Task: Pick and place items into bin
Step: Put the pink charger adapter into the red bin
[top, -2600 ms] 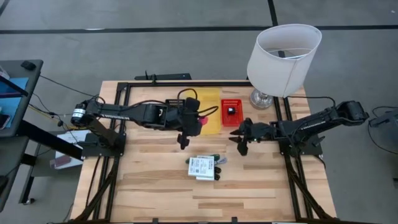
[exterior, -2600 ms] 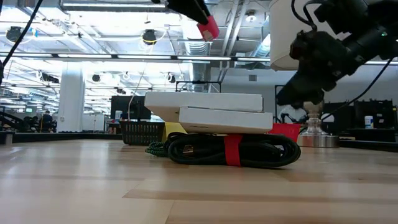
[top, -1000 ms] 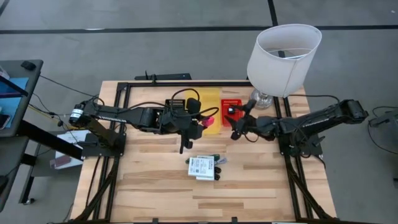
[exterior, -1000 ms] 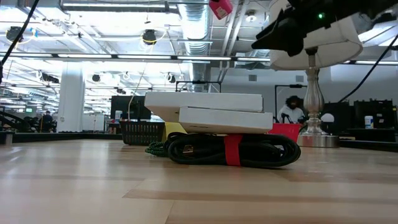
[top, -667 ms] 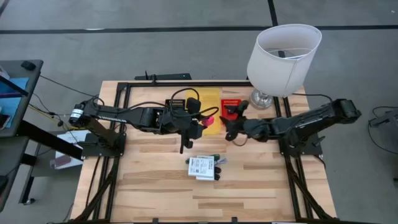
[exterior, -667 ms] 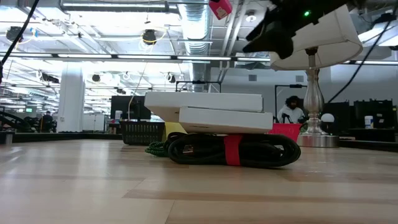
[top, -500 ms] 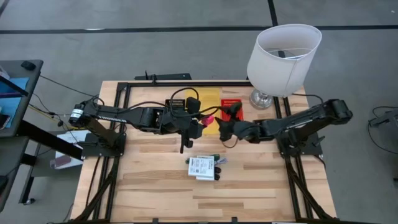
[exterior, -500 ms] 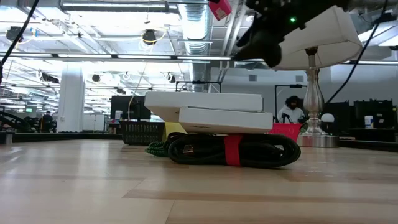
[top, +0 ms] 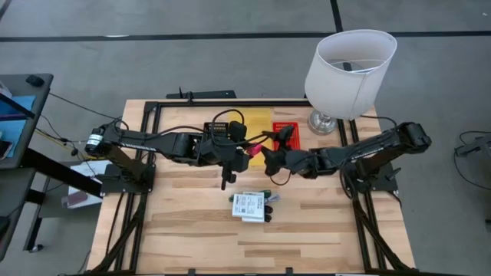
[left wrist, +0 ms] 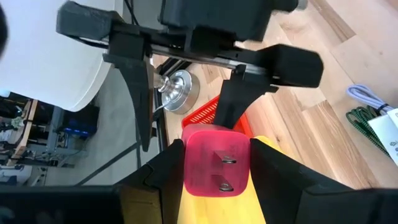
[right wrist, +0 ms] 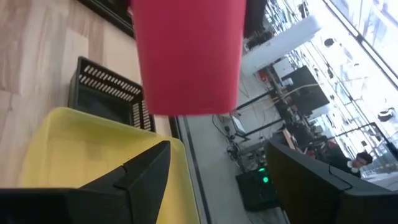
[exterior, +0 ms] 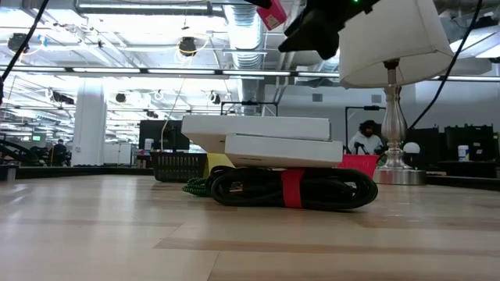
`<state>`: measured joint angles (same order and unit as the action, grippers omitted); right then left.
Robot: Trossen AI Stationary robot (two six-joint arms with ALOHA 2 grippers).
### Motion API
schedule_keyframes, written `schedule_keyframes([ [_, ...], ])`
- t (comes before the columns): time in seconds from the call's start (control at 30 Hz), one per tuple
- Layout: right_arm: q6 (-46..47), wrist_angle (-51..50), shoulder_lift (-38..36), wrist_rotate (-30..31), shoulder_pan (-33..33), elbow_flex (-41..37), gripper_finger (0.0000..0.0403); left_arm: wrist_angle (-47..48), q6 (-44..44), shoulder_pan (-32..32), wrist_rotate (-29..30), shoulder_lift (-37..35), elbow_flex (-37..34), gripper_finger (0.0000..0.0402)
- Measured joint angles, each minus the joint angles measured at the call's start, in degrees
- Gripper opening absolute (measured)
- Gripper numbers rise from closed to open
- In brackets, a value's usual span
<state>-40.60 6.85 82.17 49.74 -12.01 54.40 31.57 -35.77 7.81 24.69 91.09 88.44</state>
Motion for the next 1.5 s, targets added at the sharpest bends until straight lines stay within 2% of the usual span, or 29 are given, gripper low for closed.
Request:
schedule_keyframes([
  [0.43,-1.0,0.6,0.0,-0.4,-0.8,1.1,0.0260,0.0,0.0,0.0,0.0,0.0,0.0,0.0148],
  [0.63,-0.4,2.2,0.0,-3.2,-0.9,1.1,0.0260,0.0,0.0,0.0,0.1,0.0,0.0,0.0148],
  [1.07,-0.4,4.4,0.0,-4.1,-3.4,1.1,0.0260,-0.1,-0.5,0.0,0.4,0.0,0.0,0.0148],
  [1.5,0.1,5.6,0.0,-4.8,-2.5,1.1,0.0254,-1.6,-0.7,0.0,0.4,0.0,0.0,0.0148],
])
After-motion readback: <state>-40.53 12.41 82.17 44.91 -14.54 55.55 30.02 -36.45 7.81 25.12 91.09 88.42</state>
